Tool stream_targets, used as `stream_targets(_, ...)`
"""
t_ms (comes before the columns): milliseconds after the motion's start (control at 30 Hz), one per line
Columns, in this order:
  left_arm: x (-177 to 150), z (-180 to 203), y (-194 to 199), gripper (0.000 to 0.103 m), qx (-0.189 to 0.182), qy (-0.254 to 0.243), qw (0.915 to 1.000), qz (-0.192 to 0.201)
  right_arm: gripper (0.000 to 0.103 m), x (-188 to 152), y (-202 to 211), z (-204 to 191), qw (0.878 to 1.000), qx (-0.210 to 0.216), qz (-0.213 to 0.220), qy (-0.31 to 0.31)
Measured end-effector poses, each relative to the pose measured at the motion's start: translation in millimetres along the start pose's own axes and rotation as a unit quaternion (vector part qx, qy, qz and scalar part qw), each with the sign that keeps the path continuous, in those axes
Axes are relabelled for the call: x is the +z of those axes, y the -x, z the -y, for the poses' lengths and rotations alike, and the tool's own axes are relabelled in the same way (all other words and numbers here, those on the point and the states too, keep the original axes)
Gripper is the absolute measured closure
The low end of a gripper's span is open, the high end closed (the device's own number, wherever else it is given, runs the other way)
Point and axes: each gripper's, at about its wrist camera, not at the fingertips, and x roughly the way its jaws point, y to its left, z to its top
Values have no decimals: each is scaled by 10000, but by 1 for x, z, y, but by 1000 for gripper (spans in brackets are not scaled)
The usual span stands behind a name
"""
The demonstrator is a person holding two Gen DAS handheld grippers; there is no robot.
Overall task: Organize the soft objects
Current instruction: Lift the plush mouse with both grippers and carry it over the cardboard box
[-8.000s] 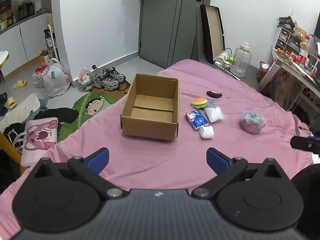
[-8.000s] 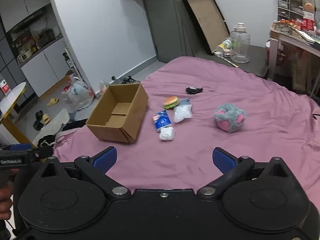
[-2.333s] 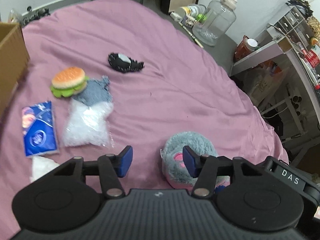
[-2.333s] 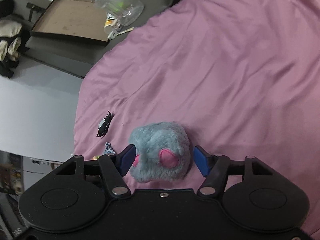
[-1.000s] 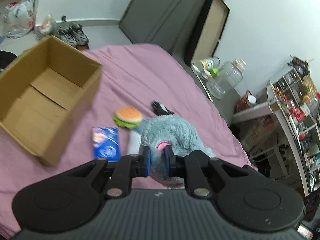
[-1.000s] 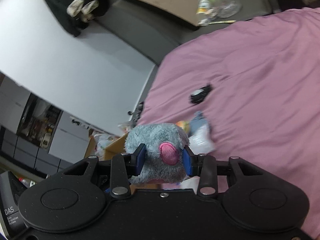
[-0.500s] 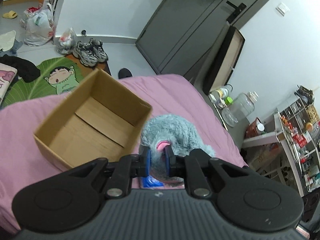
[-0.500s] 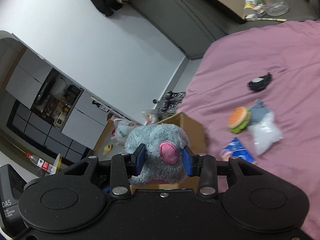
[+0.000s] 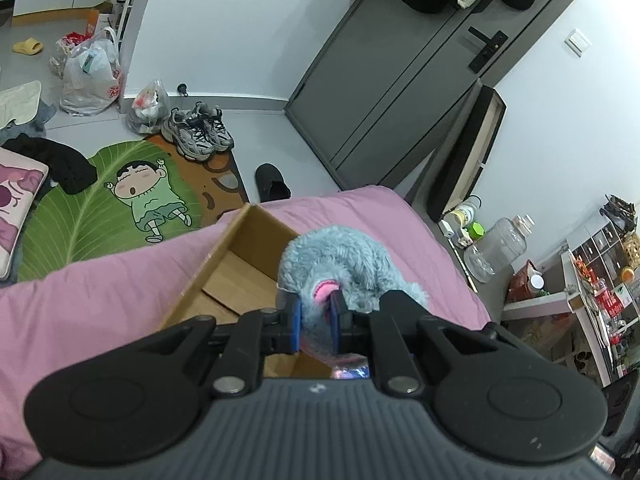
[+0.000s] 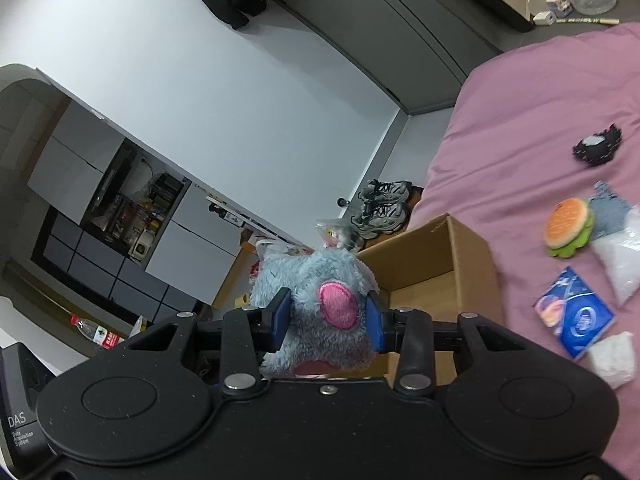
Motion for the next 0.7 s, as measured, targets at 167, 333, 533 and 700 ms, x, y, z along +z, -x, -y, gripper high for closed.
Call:
stream_targets(167, 12, -14, -14, 90, 22, 1, 10000, -75, 65, -1, -20, 0, 10000, 7, -48, -69)
stream_targets(333, 19, -25, -34, 90, -5, -6, 9998, -192, 65, -1, -34, 2, 9998, -149, -55, -155)
stream_targets(533, 26, -33, -60, 90, 67, -21, 9994, -329, 64, 0, -53, 16, 9983, -265, -121, -507)
stream_targets(700, 33, -33, -83, 90, 157, -188, 9988, -417, 60, 2, -67, 27, 9964, -365, -127, -749)
